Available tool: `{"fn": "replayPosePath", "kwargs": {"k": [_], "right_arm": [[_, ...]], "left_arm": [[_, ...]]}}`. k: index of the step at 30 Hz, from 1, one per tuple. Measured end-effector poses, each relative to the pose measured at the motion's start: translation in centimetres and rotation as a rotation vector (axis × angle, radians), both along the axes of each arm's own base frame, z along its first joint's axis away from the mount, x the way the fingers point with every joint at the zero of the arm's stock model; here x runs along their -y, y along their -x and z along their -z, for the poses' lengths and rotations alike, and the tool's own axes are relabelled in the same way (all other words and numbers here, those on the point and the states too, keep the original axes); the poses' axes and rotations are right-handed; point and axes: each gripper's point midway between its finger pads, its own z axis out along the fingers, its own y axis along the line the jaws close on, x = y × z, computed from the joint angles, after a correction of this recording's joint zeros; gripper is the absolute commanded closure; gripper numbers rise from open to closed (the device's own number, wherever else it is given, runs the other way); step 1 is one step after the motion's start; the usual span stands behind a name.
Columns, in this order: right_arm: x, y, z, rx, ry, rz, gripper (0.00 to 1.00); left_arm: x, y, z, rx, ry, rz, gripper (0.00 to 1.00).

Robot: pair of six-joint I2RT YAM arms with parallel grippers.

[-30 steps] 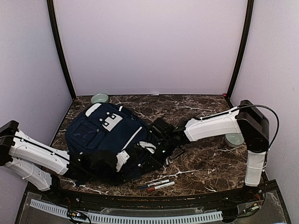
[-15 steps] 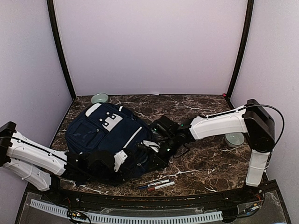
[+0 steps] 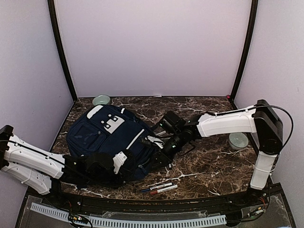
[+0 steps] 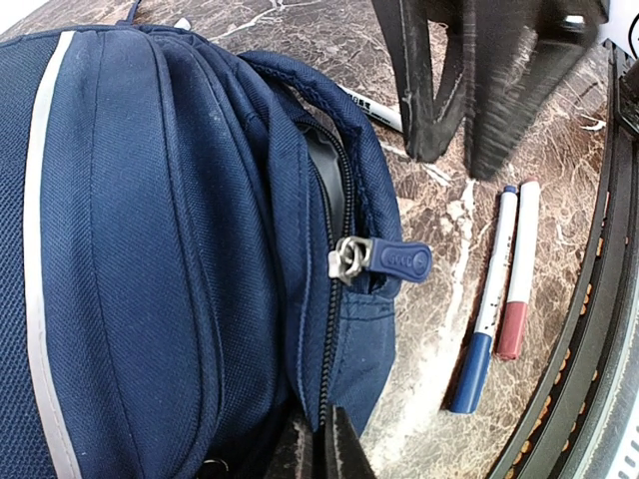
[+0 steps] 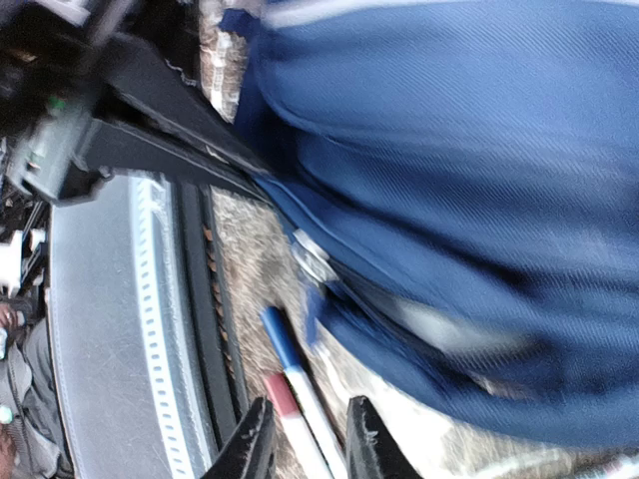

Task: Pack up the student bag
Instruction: Grab the largest pocket of the student bag.

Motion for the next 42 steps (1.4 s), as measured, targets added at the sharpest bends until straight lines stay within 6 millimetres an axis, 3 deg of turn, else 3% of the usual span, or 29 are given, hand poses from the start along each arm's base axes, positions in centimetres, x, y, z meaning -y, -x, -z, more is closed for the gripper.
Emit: {"fn": "replayPosePath", "kwargs": {"k": [5, 13, 25, 29, 36, 42], "right_arm": [[-2.5, 0.7, -0.7, -0.008, -0.041, -0.044, 0.64], [-3.0, 1.1, 2.0, -0.083, 0.013, -0.039, 0.60], [-4.4, 0.7, 1.9, -0.125, 0.015, -0.003, 0.60], [-4.6, 0.6, 2.0, -0.120, 0.019, 0.001, 0.68], [-5.0, 0.1, 2.9, -0.117, 0.044, 0.025, 0.96], [-4.8, -0.2, 3.0, -0.104, 0.040, 0.028, 1.00]], "left_arm": [[0.0, 0.0, 0.0, 0.000, 0.003, -0.003, 1.00], [0.1, -0.1, -0.1, -0.001, 0.010, -0.005, 1.00], [0.1, 0.0, 0.4, -0.009, -0.003, -0.002, 1.00], [0.1, 0.0, 0.4, -0.009, -0.003, -0.002, 1.00], [0.1, 0.0, 0.4, -0.009, -0.004, -0.003, 1.00], [0.1, 0.0, 0.3, -0.011, 0.000, -0.006, 1.00]]}}
